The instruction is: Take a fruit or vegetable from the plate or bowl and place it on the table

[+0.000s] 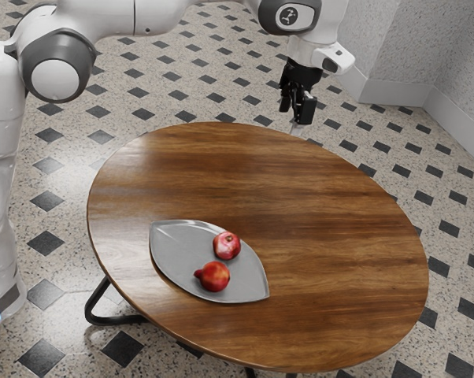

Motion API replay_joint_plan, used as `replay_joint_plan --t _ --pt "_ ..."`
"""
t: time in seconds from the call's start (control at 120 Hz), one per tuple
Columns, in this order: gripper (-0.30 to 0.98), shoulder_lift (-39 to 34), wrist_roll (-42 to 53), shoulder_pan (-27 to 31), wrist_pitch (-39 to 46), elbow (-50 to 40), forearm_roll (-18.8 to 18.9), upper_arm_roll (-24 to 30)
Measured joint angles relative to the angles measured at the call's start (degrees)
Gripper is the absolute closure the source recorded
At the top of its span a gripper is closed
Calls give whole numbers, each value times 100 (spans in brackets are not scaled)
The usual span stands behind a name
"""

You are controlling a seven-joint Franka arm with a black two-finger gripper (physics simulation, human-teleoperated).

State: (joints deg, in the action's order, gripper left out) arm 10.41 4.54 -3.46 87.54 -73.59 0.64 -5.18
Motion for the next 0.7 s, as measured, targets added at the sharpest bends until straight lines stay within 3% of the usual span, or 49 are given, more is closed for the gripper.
replay_joint_plan --t 0.4,0.55,0.7 --pt "0 0 12 8 6 3 20 51" --pt "0 -11 -104 -78 36 4 59 1309" --pt "0 80 -277 -85 59 -299 92 1688"
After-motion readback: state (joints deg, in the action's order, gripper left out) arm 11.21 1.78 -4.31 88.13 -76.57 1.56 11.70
